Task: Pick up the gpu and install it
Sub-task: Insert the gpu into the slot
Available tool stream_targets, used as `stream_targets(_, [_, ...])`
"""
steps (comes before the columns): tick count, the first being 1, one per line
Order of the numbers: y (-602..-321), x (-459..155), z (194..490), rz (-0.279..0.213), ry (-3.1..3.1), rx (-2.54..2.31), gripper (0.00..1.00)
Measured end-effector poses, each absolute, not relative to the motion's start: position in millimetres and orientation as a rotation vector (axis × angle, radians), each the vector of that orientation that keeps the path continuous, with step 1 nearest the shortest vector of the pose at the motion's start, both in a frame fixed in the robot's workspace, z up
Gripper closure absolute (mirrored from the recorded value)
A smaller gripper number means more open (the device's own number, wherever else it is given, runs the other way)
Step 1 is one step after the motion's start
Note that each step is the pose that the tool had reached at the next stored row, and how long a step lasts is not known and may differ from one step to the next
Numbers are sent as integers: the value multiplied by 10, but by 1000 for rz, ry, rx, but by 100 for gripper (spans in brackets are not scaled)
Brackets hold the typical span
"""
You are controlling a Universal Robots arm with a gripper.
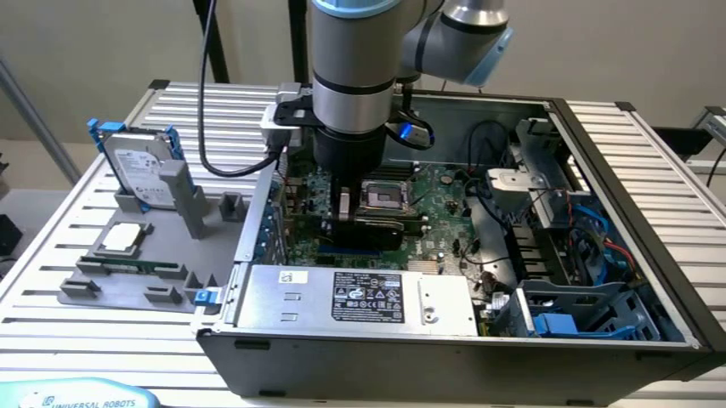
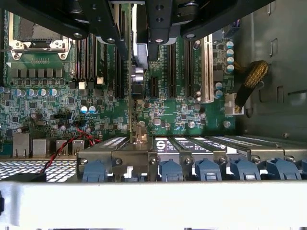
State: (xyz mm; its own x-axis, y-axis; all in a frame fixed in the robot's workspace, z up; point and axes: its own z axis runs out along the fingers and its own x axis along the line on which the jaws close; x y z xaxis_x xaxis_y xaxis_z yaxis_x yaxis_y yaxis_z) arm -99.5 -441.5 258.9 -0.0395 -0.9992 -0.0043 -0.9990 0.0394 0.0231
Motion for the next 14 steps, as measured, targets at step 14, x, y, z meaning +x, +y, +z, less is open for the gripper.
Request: stream_targets(14, [-4408,-1007,2571,-31,-2255,2168,73])
